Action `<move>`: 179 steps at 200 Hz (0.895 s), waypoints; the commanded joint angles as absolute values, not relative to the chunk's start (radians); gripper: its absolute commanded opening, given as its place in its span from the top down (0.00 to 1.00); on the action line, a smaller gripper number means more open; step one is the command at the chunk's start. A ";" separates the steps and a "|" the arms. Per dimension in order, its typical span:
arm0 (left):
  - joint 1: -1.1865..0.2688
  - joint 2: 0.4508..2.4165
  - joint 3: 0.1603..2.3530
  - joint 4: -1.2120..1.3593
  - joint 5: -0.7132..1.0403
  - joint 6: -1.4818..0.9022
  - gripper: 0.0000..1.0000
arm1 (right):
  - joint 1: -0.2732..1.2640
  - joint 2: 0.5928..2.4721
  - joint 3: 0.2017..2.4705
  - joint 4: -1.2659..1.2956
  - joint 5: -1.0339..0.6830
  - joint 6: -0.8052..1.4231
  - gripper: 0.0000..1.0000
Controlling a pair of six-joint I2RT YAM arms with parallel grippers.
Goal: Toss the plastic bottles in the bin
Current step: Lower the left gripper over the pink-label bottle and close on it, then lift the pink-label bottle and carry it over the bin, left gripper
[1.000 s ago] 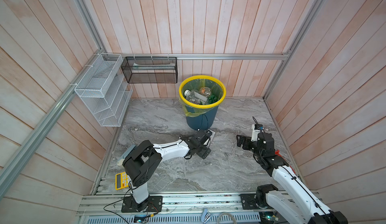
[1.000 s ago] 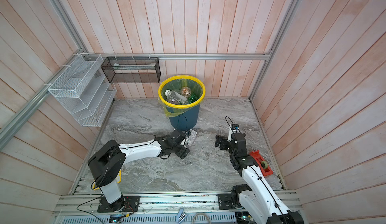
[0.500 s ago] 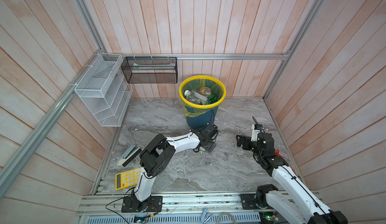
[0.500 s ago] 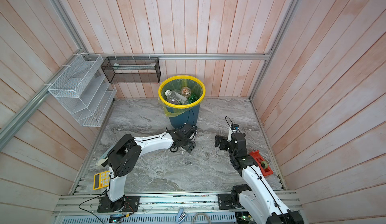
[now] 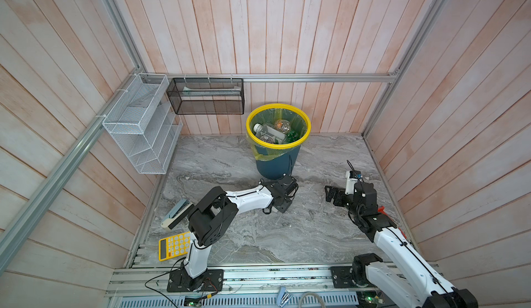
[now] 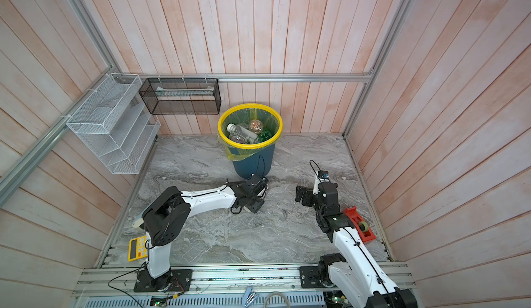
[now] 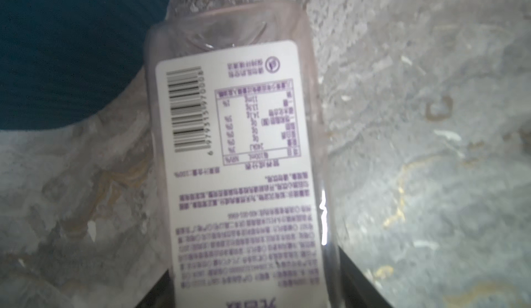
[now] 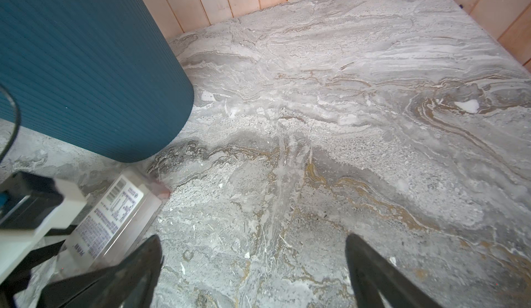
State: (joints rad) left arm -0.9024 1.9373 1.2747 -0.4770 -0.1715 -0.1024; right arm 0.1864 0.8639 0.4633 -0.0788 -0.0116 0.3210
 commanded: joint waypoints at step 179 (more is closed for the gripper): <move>-0.913 1.895 1.309 -0.825 -0.156 -0.030 0.04 | 0.179 0.897 0.461 -0.063 -0.061 0.297 0.01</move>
